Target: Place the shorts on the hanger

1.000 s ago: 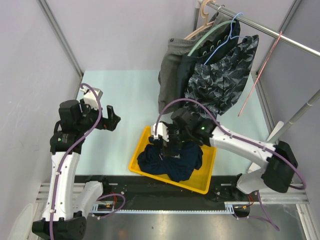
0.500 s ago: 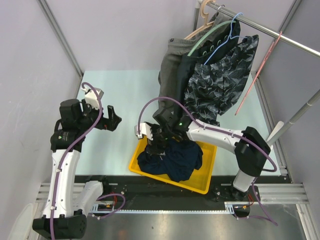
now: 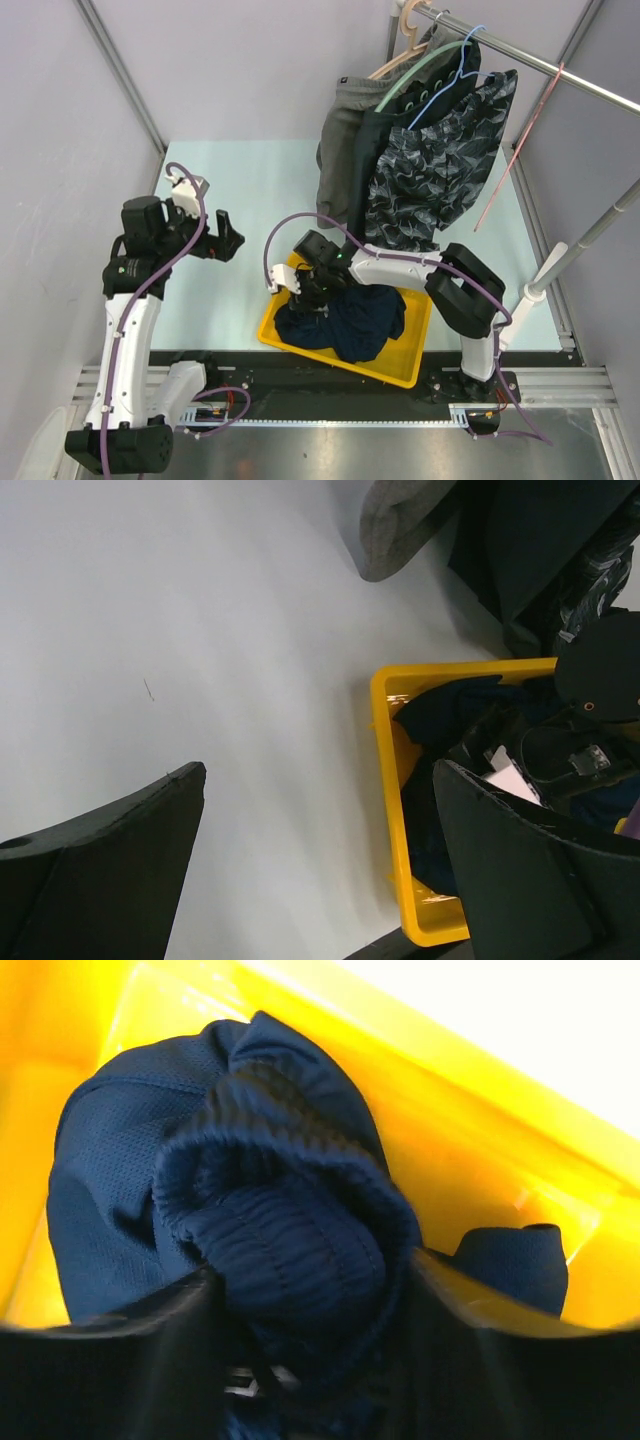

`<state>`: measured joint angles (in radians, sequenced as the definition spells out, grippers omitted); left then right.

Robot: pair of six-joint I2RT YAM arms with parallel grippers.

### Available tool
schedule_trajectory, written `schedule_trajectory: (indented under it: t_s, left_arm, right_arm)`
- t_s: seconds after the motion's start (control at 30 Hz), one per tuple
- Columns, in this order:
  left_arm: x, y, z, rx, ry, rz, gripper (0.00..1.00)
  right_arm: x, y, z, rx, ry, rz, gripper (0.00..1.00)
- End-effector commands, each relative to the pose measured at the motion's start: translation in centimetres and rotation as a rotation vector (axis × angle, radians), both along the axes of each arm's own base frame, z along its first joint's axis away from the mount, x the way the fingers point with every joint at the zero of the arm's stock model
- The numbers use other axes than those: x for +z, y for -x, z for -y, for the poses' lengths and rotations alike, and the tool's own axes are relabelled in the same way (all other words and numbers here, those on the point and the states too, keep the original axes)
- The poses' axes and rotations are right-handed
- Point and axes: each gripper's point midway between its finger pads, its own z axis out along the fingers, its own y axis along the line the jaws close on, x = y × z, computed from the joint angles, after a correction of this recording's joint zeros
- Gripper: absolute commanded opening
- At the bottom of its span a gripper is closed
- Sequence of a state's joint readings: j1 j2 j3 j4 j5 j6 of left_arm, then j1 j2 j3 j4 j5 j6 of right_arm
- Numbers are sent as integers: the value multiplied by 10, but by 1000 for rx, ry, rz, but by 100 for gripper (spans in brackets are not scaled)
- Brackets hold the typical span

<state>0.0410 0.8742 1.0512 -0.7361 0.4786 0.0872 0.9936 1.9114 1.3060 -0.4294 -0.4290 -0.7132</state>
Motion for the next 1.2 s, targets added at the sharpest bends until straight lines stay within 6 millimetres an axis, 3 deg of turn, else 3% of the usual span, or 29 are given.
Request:
schedule_trajectory:
  t_s: [0.0, 0.03, 0.07, 0.13, 0.17, 0.27, 0.3, 0.4, 0.6, 0.73, 0.83, 0.93, 0.97, 1.03, 1.07, 1.13, 1.17]
  left_arm:
    - [16, -4, 2, -7, 25, 38, 100]
    - [17, -3, 3, -11, 27, 39, 100]
    - [17, -4, 3, -12, 31, 40, 100]
    - [17, -3, 7, -24, 53, 31, 100]
    - [15, -4, 9, -36, 60, 17, 100]
    - [20, -4, 18, -89, 92, -1, 100]
    - [27, -5, 21, -107, 100, 14, 100]
    - [51, -4, 32, -163, 146, 84, 100]
    - [104, 1, 50, -272, 219, 261, 100]
    - [117, 23, 70, -457, 247, 295, 100]
    - [118, 48, 83, -640, 244, 332, 95]
    - [104, 68, 95, -724, 174, 344, 93]
    - [96, 84, 107, -805, 136, 350, 93]
    - [78, 90, 115, -822, 62, 329, 93]
    - [72, 105, 129, -905, 39, 339, 93]
    - [57, 105, 139, -936, 3, 321, 93]
    - [54, 110, 147, -978, 6, 314, 93]
  right_arm:
    - [29, -10, -7, -47, -54, 24, 44]
    - [38, -9, -6, -77, -66, 2, 36]
    - [62, -10, -4, -92, -114, 2, 18]
    - [89, -12, 0, -170, -162, -30, 0]
    - [116, -20, 5, -214, -219, -23, 0]
    - [162, -26, 15, -330, -314, -71, 0]
    - [188, -33, 25, -369, -371, -62, 0]
    - [239, -42, 42, -476, -489, -99, 0]
    - [328, -68, 69, -662, -707, -133, 0]
    - [373, -87, 92, -787, -839, -143, 0]
    - [387, -92, 100, -849, -895, -190, 0]
    - [378, -94, 104, -900, -865, -226, 0]
    - [370, -93, 102, -919, -841, -256, 0]
    - [344, -85, 100, -932, -747, -309, 0]
    - [326, -80, 99, -941, -678, -335, 0]
    - [305, -67, 94, -922, -626, -400, 0]
    - [305, -65, 93, -918, -643, -416, 0]
